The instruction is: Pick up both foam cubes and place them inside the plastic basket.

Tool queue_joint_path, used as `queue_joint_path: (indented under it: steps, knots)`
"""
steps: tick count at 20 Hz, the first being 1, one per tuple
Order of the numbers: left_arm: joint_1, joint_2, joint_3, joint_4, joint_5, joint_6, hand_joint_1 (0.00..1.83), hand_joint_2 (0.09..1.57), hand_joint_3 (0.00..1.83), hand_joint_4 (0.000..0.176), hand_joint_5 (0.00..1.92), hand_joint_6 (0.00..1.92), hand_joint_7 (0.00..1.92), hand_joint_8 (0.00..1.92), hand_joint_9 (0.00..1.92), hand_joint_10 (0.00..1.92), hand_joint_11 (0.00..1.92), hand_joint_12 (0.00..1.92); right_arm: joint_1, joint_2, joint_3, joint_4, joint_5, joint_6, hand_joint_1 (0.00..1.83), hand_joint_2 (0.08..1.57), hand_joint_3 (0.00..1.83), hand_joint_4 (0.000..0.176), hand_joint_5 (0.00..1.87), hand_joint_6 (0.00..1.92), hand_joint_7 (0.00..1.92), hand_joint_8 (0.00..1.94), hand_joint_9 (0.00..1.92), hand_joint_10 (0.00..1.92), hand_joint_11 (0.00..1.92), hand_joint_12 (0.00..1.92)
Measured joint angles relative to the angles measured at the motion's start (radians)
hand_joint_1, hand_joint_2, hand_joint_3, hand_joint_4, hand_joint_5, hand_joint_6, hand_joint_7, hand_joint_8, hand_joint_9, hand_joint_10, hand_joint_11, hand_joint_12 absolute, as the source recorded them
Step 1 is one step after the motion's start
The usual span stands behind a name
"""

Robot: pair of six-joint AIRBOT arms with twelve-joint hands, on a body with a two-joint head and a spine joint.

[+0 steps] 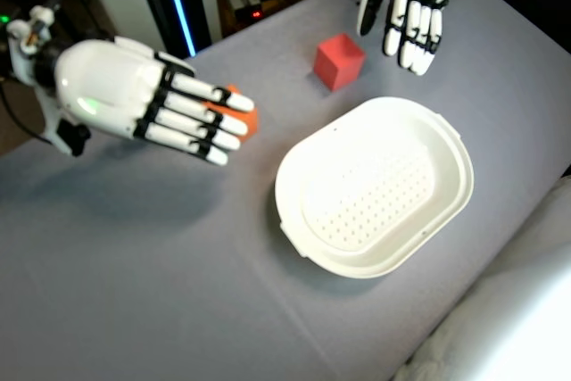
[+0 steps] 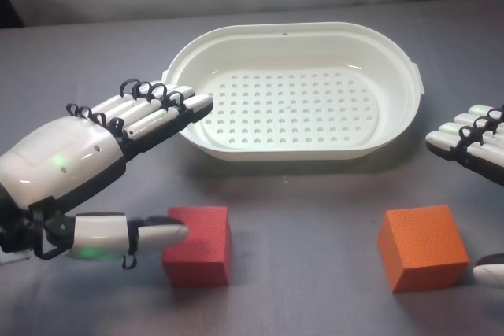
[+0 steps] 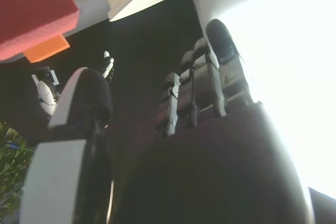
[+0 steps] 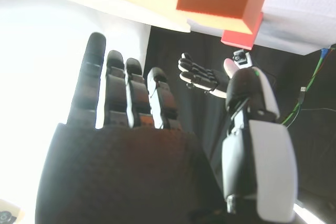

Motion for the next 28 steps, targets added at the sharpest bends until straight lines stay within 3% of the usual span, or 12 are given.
queue_joint_path:
  steps: [2, 6, 9, 12, 13, 14, 15, 16, 17, 19, 21, 28]
  knots:
    - [0.013, 0.0, -0.005, -0.002, -0.02, -0.003, 0.58, 1.06, 0.02, 0.084, 0.0, 0.0, 0.0, 0.0, 0.0, 0.0, 0.0, 0.0, 0.0, 0.0, -0.008, 0.001, 0.006, -0.001, 0.48, 1.11, 0.02, 0.0, 0.0, 0.0, 0.0, 0.0, 0.0, 0.0, 0.0, 0.0]
    - [0.022, 0.0, -0.015, 0.045, -0.026, -0.038, 0.59, 1.03, 0.0, 0.058, 0.0, 0.0, 0.0, 0.0, 0.0, 0.0, 0.0, 0.0, 0.0, -0.003, -0.017, -0.031, 0.022, 0.021, 0.55, 1.11, 0.01, 0.0, 0.0, 0.0, 0.0, 0.0, 0.0, 0.0, 0.0, 0.0]
    - [0.022, -0.038, -0.003, 0.068, 0.012, -0.066, 0.63, 1.01, 0.0, 0.088, 0.0, 0.0, 0.0, 0.0, 0.0, 0.0, 0.0, 0.0, 0.0, -0.048, 0.006, -0.026, 0.003, 0.032, 0.58, 1.1, 0.0, 0.0, 0.0, 0.0, 0.0, 0.0, 0.0, 0.0, 0.0, 0.0]
    - [0.021, -0.083, 0.024, 0.082, 0.077, -0.091, 0.77, 0.97, 0.0, 0.026, 0.17, 0.01, 0.07, 0.02, 0.07, 0.01, 0.0, 0.16, 0.02, -0.111, 0.056, -0.023, -0.064, 0.068, 0.69, 1.11, 0.0, 0.0, 0.0, 0.0, 0.0, 0.0, 0.01, 0.01, 0.0, 0.0]
    - [0.021, -0.092, 0.029, 0.082, 0.089, -0.095, 0.77, 0.97, 0.0, 0.026, 0.17, 0.01, 0.07, 0.02, 0.07, 0.01, 0.0, 0.16, 0.028, -0.122, 0.064, -0.018, -0.076, 0.069, 0.69, 1.11, 0.0, 0.0, 0.0, 0.0, 0.0, 0.0, 0.01, 0.01, 0.0, 0.0]
    - [0.021, -0.102, 0.038, 0.084, 0.106, -0.103, 0.91, 1.01, 0.0, 0.0, 0.38, 0.04, 0.39, 0.03, 0.37, 0.07, 0.0, 1.09, 0.044, -0.14, 0.08, -0.022, -0.097, 0.072, 0.68, 1.2, 0.0, 0.0, 0.0, 0.0, 0.13, 0.04, 0.14, 0.03, 0.01, 0.33]
    - [0.021, -0.111, 0.048, 0.083, 0.114, -0.111, 1.06, 1.07, 0.0, 0.0, 0.55, 0.09, 0.64, 0.08, 0.54, 0.41, 0.2, 1.45, 0.055, -0.155, 0.092, -0.022, -0.113, 0.074, 0.79, 1.25, 0.0, 0.0, 0.16, 0.05, 0.38, 0.08, 0.33, 0.13, 0.0, 0.91]
    - [0.019, -0.121, 0.06, 0.087, 0.125, -0.12, 1.28, 1.15, 0.0, 0.0, 0.73, 0.16, 0.81, 0.98, 0.77, 0.89, 0.61, 1.51, 0.069, -0.177, 0.11, -0.022, -0.135, 0.077, 0.98, 1.26, 0.0, 0.0, 0.48, 0.31, 0.67, 0.34, 0.49, 0.69, 0.16, 1.42]
    - [0.019, -0.124, 0.067, 0.089, 0.119, -0.131, 1.35, 1.18, 0.0, 0.0, 0.7, 0.91, 0.84, 1.21, 0.87, 1.33, 0.77, 1.6, 0.074, -0.19, 0.122, -0.023, -0.151, 0.082, 1.27, 1.24, 0.0, 0.0, 0.66, 1.03, 0.82, 1.09, 0.72, 1.34, 0.53, 1.62]
    - [0.008, -0.132, 0.075, 0.08, 0.118, -0.146, 1.36, 1.2, 0.0, 0.0, 0.84, 0.91, 0.73, 1.44, 0.83, 1.59, 0.87, 1.74, 0.082, -0.201, 0.136, -0.019, -0.134, 0.109, 1.33, 1.25, 0.0, 0.0, 0.62, 1.31, 0.75, 1.4, 0.75, 1.58, 0.62, 1.7]
    - [0.006, -0.131, 0.069, 0.083, 0.105, -0.135, 1.33, 1.25, 0.01, 0.0, 0.7, 1.32, 0.64, 1.45, 0.73, 1.61, 0.69, 1.75, 0.088, -0.195, 0.132, -0.019, -0.125, 0.109, 1.33, 1.25, 0.0, 0.0, 0.61, 1.38, 0.76, 1.34, 0.74, 1.59, 0.54, 1.7]
    - [-0.102, -0.063, 0.054, 0.083, -0.01, -0.05, 1.35, 1.21, 0.0, 0.0, 0.72, 1.1, 0.8, 1.38, 0.8, 1.57, 0.74, 1.7, 0.195, -0.115, 0.114, -0.04, 0.0, 0.076, 1.33, 1.26, 0.0, 0.0, 0.58, 1.46, 0.74, 1.36, 0.71, 1.55, 0.49, 1.64]
